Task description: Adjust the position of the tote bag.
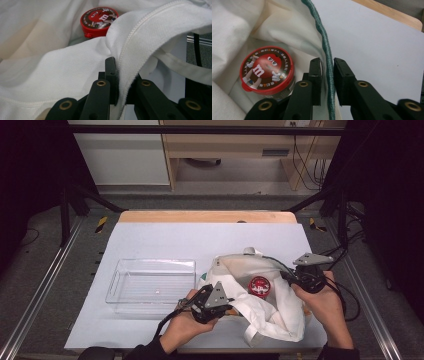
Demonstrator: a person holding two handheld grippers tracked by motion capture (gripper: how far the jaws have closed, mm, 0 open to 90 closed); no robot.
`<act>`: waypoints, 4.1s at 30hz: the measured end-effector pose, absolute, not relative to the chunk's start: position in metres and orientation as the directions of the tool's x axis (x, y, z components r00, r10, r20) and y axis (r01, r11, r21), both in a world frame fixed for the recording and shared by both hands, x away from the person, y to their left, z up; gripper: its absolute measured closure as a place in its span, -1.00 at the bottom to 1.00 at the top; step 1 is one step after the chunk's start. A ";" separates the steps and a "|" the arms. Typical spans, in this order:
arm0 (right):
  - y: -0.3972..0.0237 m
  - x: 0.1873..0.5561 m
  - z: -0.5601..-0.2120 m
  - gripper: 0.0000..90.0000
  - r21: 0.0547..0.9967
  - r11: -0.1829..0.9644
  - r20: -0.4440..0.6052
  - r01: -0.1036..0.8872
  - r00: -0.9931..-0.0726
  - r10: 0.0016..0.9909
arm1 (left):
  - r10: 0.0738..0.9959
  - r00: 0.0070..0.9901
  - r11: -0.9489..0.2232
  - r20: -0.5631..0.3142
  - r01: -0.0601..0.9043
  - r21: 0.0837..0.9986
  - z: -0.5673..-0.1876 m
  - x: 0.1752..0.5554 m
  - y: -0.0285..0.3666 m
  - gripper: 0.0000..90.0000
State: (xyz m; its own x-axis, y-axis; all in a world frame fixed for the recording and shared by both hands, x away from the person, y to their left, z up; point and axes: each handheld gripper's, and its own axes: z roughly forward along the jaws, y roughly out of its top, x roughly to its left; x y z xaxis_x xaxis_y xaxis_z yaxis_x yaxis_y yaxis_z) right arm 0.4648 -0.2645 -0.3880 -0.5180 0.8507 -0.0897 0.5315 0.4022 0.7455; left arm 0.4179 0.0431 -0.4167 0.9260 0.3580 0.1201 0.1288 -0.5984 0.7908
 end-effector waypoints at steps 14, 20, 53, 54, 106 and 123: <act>-0.264 0.467 -0.389 0.91 0.763 0.394 -0.111 0.512 -0.497 0.861 | 0.359 0.926 -0.596 0.113 0.135 0.791 -0.418 0.418 0.044 0.89; -0.268 0.470 -0.391 0.93 0.777 0.373 -0.111 0.507 -0.474 0.874 | 0.354 0.929 -0.603 0.110 0.137 0.786 -0.421 0.417 0.043 0.91; -0.286 0.476 -0.392 0.94 0.840 0.255 -0.054 0.479 -0.394 0.917 | 0.347 0.932 -0.631 0.106 0.148 0.761 -0.439 0.408 0.043 0.92; -0.286 0.476 -0.393 0.94 0.840 0.257 -0.056 0.477 -0.395 0.917 | 0.351 0.930 -0.630 0.106 0.151 0.762 -0.440 0.408 0.043 0.92; -0.290 0.474 -0.406 0.19 0.823 0.270 -0.120 0.500 -0.312 0.942 | 0.358 0.927 -0.653 0.110 0.164 0.740 -0.453 0.412 0.045 0.91; -0.302 0.480 -0.423 0.93 0.758 0.322 -0.165 0.568 -0.312 0.936 | 0.347 0.929 -0.688 0.131 0.157 0.709 -0.456 0.411 0.043 0.92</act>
State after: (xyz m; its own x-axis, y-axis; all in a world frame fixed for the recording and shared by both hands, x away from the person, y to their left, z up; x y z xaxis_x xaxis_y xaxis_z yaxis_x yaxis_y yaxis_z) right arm 0.4801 -0.3022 -0.4232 -0.3120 0.9357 -0.1645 0.5675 0.3224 0.7576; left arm 0.4108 0.0430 -0.4560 0.9286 0.3471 0.1314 0.1568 -0.6878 0.7088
